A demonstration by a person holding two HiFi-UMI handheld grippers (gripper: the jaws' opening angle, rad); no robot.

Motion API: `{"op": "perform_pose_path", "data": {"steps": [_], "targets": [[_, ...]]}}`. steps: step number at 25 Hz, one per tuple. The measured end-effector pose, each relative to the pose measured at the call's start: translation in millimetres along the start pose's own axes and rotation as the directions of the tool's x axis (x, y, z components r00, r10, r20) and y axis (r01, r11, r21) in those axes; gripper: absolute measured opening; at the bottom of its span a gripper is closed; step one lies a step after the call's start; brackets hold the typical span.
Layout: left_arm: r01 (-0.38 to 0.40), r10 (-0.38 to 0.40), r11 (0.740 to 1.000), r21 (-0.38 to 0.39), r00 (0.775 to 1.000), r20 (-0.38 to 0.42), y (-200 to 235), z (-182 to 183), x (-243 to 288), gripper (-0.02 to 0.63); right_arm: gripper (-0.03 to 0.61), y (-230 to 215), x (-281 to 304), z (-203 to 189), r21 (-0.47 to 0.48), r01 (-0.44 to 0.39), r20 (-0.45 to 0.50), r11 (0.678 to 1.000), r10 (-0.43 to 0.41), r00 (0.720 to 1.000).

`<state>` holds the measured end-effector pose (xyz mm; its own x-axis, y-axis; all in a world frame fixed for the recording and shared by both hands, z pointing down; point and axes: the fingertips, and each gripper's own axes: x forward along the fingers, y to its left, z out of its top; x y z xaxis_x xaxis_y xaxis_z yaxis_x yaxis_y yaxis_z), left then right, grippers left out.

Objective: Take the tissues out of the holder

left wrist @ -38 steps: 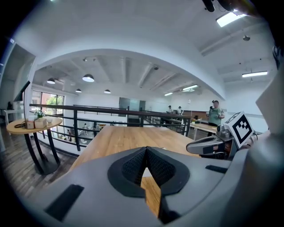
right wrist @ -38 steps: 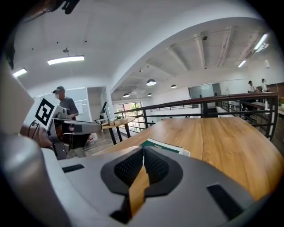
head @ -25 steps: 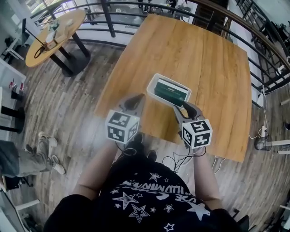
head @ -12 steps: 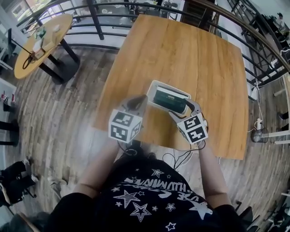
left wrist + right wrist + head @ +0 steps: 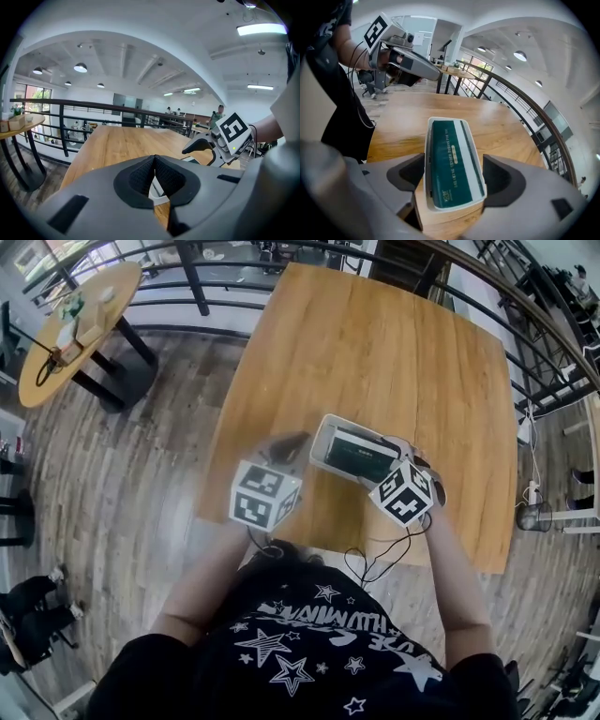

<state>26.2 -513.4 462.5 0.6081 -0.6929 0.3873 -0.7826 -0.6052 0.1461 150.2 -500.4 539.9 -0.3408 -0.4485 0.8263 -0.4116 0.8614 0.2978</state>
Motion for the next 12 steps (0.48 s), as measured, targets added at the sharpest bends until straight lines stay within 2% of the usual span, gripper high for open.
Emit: {"op": "perform_pose_path", "data": {"steps": [6, 12], "targets": [[0.03, -0.03, 1.0, 0.003, 0.999, -0.019, 10.5, 2.8, 14.4, 0.011, 0.359, -0.5, 21.6, 2.7, -0.05, -0.086, -0.087, 0.995, 0.082, 0.993], [0.041, -0.041, 0.999, -0.007, 0.999, -0.029, 22.2, 0.1, 25.6, 0.011, 0.359, 2.6, 35.5, -3.2, -0.077, -0.185, -0.163, 0.98, 0.171, 0.972]]}}
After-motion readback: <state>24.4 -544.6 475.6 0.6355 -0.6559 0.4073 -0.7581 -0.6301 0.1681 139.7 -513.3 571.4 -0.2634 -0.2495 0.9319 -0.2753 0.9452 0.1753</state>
